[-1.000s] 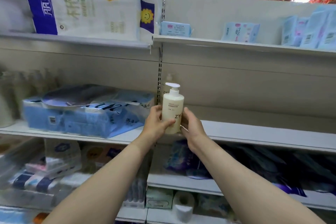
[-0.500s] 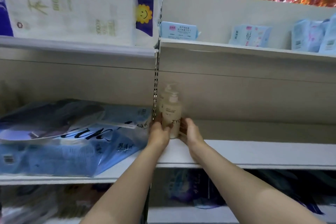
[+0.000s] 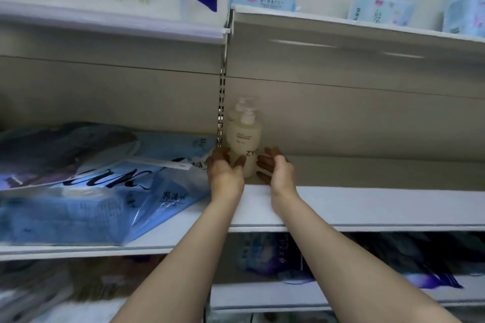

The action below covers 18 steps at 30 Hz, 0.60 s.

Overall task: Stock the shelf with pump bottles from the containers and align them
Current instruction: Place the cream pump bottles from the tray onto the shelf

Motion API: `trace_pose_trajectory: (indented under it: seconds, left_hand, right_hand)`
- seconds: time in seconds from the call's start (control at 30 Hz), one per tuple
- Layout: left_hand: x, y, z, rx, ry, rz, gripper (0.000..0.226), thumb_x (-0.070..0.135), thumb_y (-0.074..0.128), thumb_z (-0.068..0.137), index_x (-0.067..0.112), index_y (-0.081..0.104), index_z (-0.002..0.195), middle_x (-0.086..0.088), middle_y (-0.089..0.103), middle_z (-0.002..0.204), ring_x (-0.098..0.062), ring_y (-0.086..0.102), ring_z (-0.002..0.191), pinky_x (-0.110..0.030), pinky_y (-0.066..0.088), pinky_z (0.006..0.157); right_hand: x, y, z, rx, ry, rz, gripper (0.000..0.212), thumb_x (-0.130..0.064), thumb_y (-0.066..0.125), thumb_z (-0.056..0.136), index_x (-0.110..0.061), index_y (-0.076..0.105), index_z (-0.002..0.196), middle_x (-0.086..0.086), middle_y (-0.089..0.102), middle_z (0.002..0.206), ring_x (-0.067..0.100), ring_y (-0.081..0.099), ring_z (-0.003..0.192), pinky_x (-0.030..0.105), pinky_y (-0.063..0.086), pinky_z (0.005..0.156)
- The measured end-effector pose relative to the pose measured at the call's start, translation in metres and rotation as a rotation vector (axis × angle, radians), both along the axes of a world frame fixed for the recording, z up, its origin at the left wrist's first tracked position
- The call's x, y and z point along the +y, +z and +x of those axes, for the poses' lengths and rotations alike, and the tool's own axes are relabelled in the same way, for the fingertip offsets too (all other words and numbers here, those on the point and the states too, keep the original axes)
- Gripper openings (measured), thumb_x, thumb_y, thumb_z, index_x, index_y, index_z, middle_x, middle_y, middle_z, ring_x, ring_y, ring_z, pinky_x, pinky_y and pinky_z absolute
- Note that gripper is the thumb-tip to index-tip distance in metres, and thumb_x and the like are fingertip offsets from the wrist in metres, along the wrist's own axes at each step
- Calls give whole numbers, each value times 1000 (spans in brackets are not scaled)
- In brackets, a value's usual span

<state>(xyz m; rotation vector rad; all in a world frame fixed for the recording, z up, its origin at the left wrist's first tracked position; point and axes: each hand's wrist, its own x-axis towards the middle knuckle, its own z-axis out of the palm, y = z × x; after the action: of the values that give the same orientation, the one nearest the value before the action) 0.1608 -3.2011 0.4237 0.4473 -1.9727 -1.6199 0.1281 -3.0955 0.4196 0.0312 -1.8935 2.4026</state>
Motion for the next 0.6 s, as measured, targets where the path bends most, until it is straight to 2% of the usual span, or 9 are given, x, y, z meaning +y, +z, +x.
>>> trace_pose_trajectory:
  seconds: [0.1,0.2,0.27,0.4,0.53,0.6]
  left_hand:
    - [1,0,1,1,-1,11,39,21,69,90,15,56,126,-7,59,125,-23,58,111,-28,45,90]
    - [1,0,-1,-20,-28,22,40,25,68,91,19,58,129,-4,61,128,-23,58,117,-37,47,102]
    - [1,-1,-1,-37,-41,20,41,29,66,92,21,57,131,-3,63,129,-25,58,120,-39,46,104]
    - [2,-2,-2,-48,-42,12,41,34,61,94,25,55,133,-3,66,125,-27,61,116,-34,47,99]
    - [2,-3,-5,-46,-44,-9,39,44,56,96,26,57,131,0,65,123,-26,60,114,-31,46,96]
    - [2,-4,-6,-85,-39,-9,42,49,54,96,24,58,130,-2,65,121,-27,60,111,-32,48,95]
  right_hand:
    - [1,1,2,14,24,3,24,-35,48,101,-24,69,99,-4,76,92,11,71,87,26,53,69]
    - [0,1,4,25,66,17,24,-37,46,103,-24,67,106,-4,73,101,9,68,94,27,52,72]
    - [-1,2,5,29,75,22,24,-35,46,103,-24,66,107,-2,72,104,9,67,95,28,52,73]
    - [-1,3,4,34,50,17,20,-33,49,100,-27,68,100,-1,74,102,11,69,94,31,53,76]
    - [-3,0,3,67,38,65,20,-39,49,100,-31,67,98,-1,72,111,11,65,104,39,54,92]
    - [-3,0,3,57,61,63,20,-41,50,99,-32,67,100,-1,72,113,11,65,106,39,54,96]
